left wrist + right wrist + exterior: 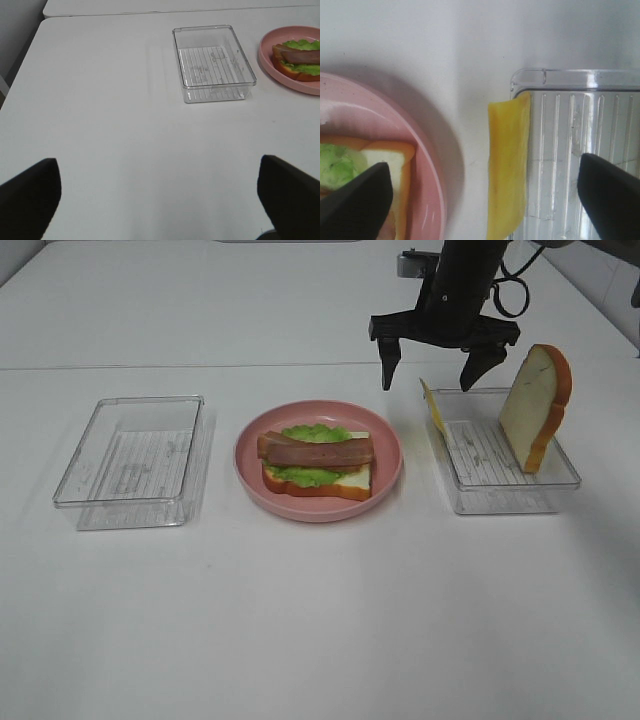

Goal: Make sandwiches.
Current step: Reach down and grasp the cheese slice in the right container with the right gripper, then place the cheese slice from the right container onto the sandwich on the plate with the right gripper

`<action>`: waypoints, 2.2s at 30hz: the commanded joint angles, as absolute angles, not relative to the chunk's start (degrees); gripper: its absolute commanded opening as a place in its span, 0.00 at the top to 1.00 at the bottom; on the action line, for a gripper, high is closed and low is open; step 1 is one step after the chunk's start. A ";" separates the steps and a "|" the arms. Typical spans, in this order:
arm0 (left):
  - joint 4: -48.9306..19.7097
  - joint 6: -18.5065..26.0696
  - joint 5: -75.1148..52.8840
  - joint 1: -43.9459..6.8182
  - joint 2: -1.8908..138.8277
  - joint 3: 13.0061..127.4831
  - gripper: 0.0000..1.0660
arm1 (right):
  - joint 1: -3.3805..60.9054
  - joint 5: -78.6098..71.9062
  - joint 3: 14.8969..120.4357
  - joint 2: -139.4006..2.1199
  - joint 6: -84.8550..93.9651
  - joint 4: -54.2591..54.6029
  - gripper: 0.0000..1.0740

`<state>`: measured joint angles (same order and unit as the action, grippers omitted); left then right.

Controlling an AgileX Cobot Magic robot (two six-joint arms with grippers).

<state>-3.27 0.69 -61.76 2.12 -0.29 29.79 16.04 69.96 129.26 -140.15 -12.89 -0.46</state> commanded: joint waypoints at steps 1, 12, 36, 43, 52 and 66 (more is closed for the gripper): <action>-3.78 0.80 -61.59 2.35 -1.43 29.62 0.06 | 15.70 76.09 128.74 -141.46 -13.52 -0.92 0.11; -3.78 0.80 -61.59 2.35 -1.43 29.62 0.06 | 15.70 76.15 128.74 -142.90 -13.75 -0.86 0.16; -3.78 0.80 -61.59 2.35 -1.43 29.62 0.06 | 15.70 76.15 128.74 -142.90 -13.98 -2.69 0.74; -3.78 0.80 -61.59 2.35 -1.43 29.62 0.06 | 15.70 76.15 128.74 -142.90 -13.98 -2.86 0.85; -3.78 0.80 -61.59 2.35 -1.43 29.62 0.06 | 15.70 76.15 128.74 -142.90 -13.69 -3.15 1.00; -3.78 0.80 -61.59 2.35 -1.43 29.62 0.06 | 15.70 76.15 128.74 -140.15 -12.89 -3.44 1.00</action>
